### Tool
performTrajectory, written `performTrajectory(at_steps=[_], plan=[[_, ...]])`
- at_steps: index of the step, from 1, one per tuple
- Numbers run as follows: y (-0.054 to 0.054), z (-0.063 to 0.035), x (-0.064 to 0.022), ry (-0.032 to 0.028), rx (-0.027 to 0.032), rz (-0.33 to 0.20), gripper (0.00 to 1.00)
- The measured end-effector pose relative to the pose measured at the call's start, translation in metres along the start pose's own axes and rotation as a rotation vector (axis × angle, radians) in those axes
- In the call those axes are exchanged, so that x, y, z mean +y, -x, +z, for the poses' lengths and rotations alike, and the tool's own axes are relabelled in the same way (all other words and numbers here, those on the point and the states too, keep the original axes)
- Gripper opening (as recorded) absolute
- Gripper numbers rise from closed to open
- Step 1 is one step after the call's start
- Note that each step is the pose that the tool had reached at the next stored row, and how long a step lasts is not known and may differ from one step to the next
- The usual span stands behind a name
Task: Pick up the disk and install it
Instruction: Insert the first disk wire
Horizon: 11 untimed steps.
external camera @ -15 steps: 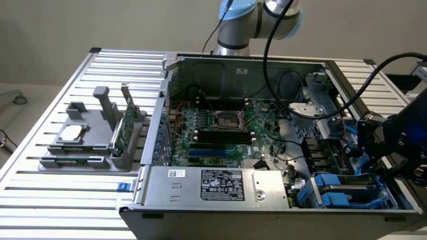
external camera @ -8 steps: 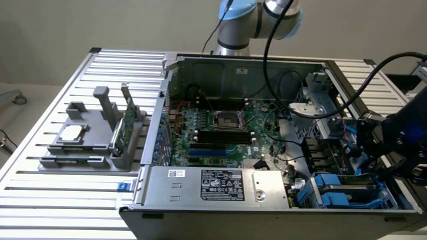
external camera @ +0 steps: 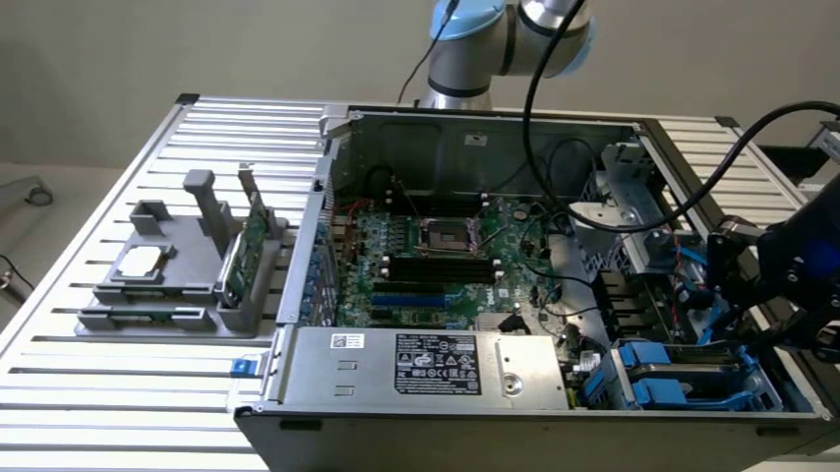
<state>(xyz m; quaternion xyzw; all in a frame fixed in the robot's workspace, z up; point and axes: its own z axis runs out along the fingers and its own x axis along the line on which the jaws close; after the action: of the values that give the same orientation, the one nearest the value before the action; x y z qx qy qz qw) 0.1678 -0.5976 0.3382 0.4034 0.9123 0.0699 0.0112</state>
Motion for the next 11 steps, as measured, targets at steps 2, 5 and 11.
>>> performTrajectory(at_steps=[2,5,11], plan=[[0.0001,0.0002,0.0001,-0.0004,0.0005,0.0,0.36],[0.0,0.0005,0.0002,-0.0017,0.0017,0.0,0.35],[-0.0004,0.0006,0.0005,-0.0086,0.0081,0.001,0.21]])
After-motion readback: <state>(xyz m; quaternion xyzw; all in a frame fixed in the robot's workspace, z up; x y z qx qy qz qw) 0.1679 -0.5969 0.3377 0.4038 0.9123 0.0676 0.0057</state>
